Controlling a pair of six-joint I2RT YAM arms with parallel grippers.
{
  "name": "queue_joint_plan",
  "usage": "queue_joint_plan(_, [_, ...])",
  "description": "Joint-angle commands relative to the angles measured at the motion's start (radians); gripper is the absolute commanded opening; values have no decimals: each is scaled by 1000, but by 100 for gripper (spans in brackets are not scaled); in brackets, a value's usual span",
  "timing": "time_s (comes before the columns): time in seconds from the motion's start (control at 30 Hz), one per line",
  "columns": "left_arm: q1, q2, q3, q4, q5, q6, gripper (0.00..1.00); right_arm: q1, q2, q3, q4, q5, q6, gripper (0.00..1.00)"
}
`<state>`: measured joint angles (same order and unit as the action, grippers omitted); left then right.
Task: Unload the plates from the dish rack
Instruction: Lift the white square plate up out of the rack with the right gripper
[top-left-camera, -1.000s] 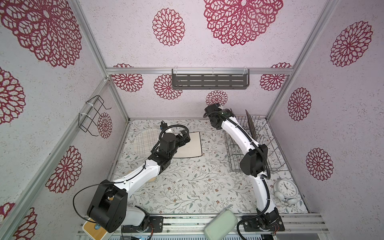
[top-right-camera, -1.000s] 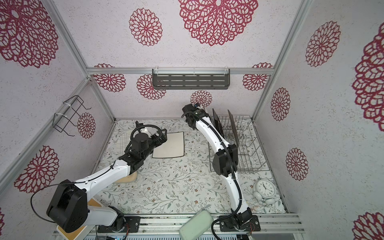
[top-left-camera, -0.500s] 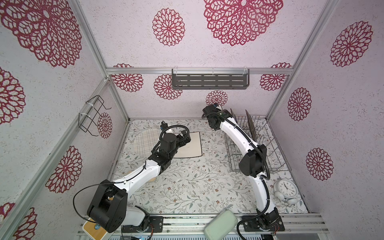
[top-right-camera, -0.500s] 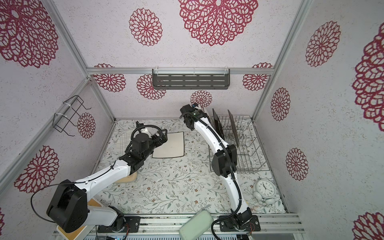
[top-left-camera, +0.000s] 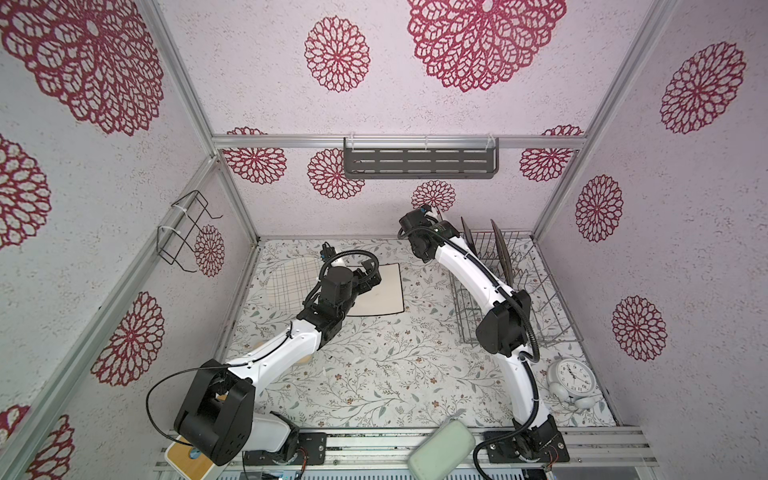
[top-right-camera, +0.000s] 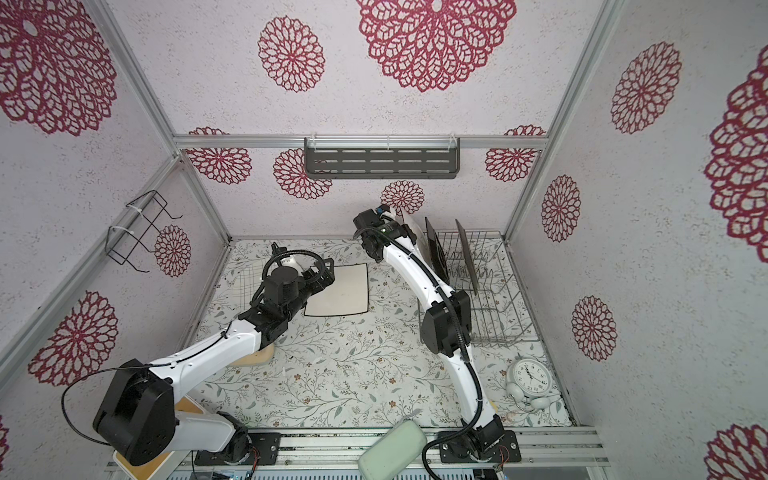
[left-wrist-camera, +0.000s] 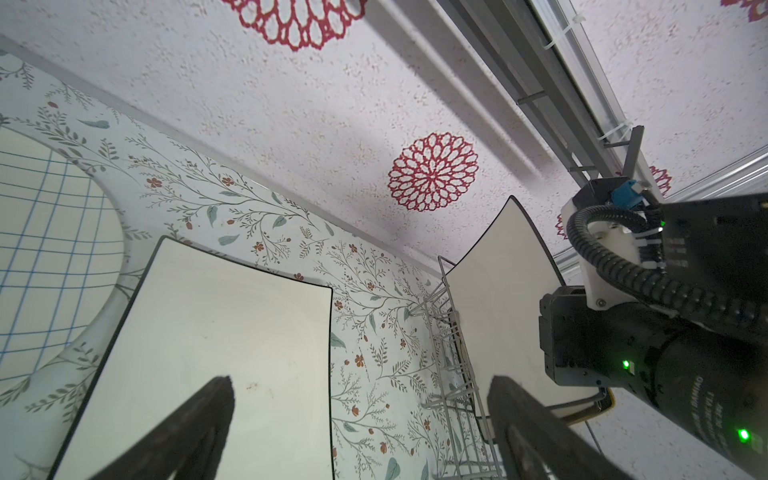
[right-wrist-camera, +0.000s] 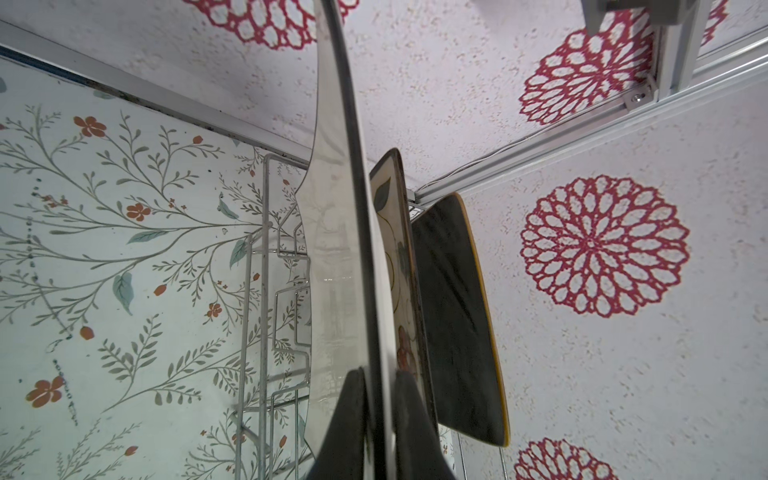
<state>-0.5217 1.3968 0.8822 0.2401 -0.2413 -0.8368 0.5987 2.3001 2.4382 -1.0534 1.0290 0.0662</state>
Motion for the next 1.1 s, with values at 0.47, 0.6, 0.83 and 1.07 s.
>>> queue_joint_plan(0.47, [-20, -45, 13, -17, -19, 16, 100, 36, -168, 30, 108, 229, -86, 0])
queue_joint_plan(0.6, [-20, -59, 6, -26, -34, 18, 100, 48, -186, 30, 98, 223, -80, 0])
queue_joint_plan(0.83, [-20, -88, 0, -56, -46, 13, 100, 74, -222, 29, 30, 209, -34, 0])
queue_joint_plan(1.07, [-21, -124, -8, -99, -65, -11, 99, 118, -290, 3, -2, 188, 15, 0])
